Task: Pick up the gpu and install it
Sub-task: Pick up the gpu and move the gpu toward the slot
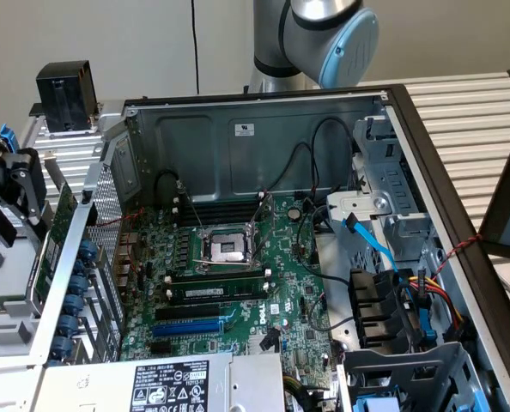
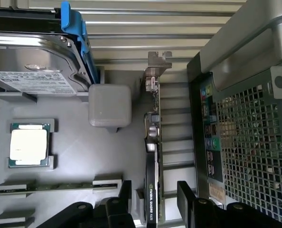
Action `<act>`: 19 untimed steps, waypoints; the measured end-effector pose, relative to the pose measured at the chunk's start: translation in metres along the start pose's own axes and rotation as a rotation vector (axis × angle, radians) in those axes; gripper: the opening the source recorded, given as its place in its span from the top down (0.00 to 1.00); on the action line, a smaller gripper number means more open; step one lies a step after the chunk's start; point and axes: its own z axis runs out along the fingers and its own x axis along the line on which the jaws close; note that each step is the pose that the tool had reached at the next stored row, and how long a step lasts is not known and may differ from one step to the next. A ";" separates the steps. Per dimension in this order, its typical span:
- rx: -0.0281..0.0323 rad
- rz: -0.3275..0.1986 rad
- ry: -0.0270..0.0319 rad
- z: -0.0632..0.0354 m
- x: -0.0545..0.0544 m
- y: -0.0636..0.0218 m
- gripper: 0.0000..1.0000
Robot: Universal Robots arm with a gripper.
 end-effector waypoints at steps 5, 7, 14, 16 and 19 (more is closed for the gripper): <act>-0.0009 0.005 -0.0042 0.0079 0.003 -0.0020 0.49; -0.0038 0.016 -0.0078 0.0093 0.004 -0.0022 0.49; -0.0176 0.033 -0.0138 0.0190 0.005 -0.0069 0.49; -0.0179 0.031 -0.0140 0.0222 0.005 -0.0074 0.49; -0.0254 0.014 -0.0123 0.0246 0.006 -0.0079 0.49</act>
